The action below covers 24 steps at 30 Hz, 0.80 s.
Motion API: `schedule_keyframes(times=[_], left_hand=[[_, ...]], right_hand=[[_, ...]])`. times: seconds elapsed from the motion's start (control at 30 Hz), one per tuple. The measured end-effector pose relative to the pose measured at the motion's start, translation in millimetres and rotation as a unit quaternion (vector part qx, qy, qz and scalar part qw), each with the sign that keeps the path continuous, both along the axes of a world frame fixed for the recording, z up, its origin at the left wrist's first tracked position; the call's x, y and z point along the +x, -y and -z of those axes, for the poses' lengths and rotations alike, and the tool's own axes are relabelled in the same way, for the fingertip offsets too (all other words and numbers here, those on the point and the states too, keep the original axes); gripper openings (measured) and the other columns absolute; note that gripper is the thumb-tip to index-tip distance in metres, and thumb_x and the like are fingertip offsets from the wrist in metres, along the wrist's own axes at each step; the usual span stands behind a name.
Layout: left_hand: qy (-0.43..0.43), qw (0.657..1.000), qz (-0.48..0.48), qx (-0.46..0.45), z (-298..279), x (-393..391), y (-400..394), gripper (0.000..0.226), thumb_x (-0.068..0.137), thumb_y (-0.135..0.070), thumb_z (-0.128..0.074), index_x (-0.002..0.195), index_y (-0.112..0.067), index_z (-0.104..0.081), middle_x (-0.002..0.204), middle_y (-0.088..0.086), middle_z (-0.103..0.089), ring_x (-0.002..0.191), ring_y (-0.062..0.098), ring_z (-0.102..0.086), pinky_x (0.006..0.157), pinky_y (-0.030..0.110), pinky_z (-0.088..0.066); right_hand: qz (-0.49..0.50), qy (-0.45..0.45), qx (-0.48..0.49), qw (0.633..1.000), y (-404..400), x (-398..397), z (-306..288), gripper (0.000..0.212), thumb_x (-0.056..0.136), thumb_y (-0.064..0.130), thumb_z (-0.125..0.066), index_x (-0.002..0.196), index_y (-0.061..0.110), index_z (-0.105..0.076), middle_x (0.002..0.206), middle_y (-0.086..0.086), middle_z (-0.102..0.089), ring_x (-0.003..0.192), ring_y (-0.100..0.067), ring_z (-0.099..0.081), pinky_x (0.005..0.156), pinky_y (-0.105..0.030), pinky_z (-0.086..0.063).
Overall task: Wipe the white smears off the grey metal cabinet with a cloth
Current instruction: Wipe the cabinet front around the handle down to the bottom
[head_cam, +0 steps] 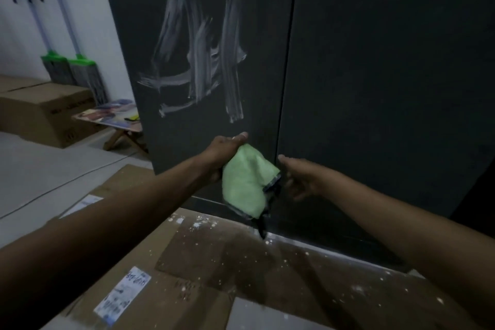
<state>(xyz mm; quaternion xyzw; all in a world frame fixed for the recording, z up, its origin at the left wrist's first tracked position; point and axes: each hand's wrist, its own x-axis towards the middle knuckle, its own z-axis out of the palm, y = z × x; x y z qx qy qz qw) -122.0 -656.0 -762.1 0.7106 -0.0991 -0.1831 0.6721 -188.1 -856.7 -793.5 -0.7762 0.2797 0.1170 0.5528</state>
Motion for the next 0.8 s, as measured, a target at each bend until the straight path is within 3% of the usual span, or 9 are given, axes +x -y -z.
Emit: schedule_keyframes(times=[0.1, 0.2, 0.27, 0.37, 0.47, 0.57, 0.67, 0.73, 0.8], left_hand=[[-0.001, 0.998, -0.045, -0.049, -11, 5, -14, 0.047, 0.106, -0.037, -0.059, 0.112, 0.009, -0.067, 0.098, 0.021, -0.072, 0.081, 0.028, -0.074, 0.071, 0.037, -0.062], [-0.008, 0.996, -0.060, -0.066, -11, 7, -20, 0.052, 0.108, -0.039, -0.056, 0.121, 0.011, -0.063, 0.111, 0.026, -0.072, 0.099, 0.035, -0.074, 0.087, 0.047, -0.061], [-0.006, 0.996, -0.052, -0.074, -10, 7, -21, 0.051, 0.109, -0.038, -0.054, 0.123, 0.011, -0.062, 0.108, 0.025, -0.071, 0.098, 0.035, -0.072, 0.091, 0.048, -0.059], [-0.002, 0.995, -0.033, -0.094, -13, 8, -20, 0.046, 0.108, -0.037, -0.055, 0.116, 0.007, -0.064, 0.098, 0.019, -0.072, 0.088, 0.029, -0.073, 0.080, 0.042, -0.061], [0.020, 0.996, 0.013, -0.081, -17, 14, -25, 0.039, 0.106, -0.036, -0.059, 0.108, 0.002, -0.067, 0.093, 0.016, -0.075, 0.080, 0.026, -0.077, 0.066, 0.034, -0.062], [0.043, 0.994, 0.062, -0.080, -18, 20, -34, 0.029, 0.104, -0.030, -0.063, 0.103, -0.002, -0.071, 0.094, 0.014, -0.080, 0.085, 0.023, -0.080, 0.064, 0.031, -0.063], [0.072, 0.991, 0.075, -0.080, -16, 28, -41, 0.023, 0.103, -0.030, -0.065, 0.102, -0.008, -0.070, 0.095, 0.009, -0.080, 0.085, 0.018, -0.079, 0.064, 0.027, -0.062], [0.122, 0.989, 0.072, -0.041, -14, 33, -46, 0.022, 0.099, -0.036, -0.070, 0.105, -0.016, -0.065, 0.097, 0.002, -0.079, 0.085, 0.013, -0.078, 0.062, 0.022, -0.060], [0.165, 0.985, 0.059, -0.002, -10, 40, -50, 0.033, 0.093, -0.040, -0.077, 0.112, -0.019, -0.060, 0.104, -0.001, -0.074, 0.090, 0.011, -0.075, 0.062, 0.018, -0.057]], right_hand=[[-0.059, -0.040, 0.127, 0.989, -2, -3, -5, 0.095, 0.101, 0.078, -0.029, 0.151, -0.002, -0.035, 0.123, -0.025, -0.073, 0.113, -0.038, -0.072, 0.091, -0.045, -0.057], [-0.104, 0.018, 0.284, 0.953, -14, -10, -14, 0.095, 0.097, 0.080, -0.040, 0.149, 0.000, -0.039, 0.137, -0.022, -0.068, 0.129, -0.033, -0.066, 0.114, -0.046, -0.047], [-0.086, 0.071, 0.312, 0.944, -29, -13, -19, 0.090, 0.094, 0.075, -0.056, 0.146, 0.002, -0.049, 0.142, -0.017, -0.066, 0.134, -0.030, -0.063, 0.122, -0.045, -0.040], [0.021, 0.145, 0.269, 0.952, -52, -11, -22, 0.061, 0.094, 0.049, -0.073, 0.137, 0.006, -0.065, 0.130, -0.012, -0.074, 0.125, -0.024, -0.067, 0.104, -0.034, -0.052], [0.108, 0.185, 0.245, 0.946, -63, -9, -30, 0.040, 0.092, 0.026, -0.079, 0.126, 0.005, -0.073, 0.126, -0.015, -0.075, 0.106, -0.025, -0.071, 0.082, -0.033, -0.057], [0.148, 0.207, 0.201, 0.946, -67, -6, -42, 0.035, 0.089, 0.025, -0.083, 0.118, 0.009, -0.077, 0.118, -0.010, -0.078, 0.092, -0.022, -0.072, 0.069, -0.032, -0.056], [0.179, 0.222, 0.187, 0.940, -76, -1, -47, 0.029, 0.090, 0.030, -0.083, 0.114, 0.015, -0.075, 0.106, -0.005, -0.078, 0.094, -0.022, -0.073, 0.066, -0.035, -0.057], [0.176, 0.230, 0.166, 0.943, -82, 2, -48, 0.019, 0.099, 0.030, -0.074, 0.110, 0.016, -0.067, 0.112, -0.007, -0.074, 0.099, -0.026, -0.072, 0.067, -0.039, -0.058], [0.169, 0.242, 0.082, 0.952, -82, 6, -50, 0.022, 0.103, 0.031, -0.068, 0.114, 0.013, -0.062, 0.116, -0.008, -0.072, 0.101, -0.024, -0.071, 0.069, -0.038, -0.059]])
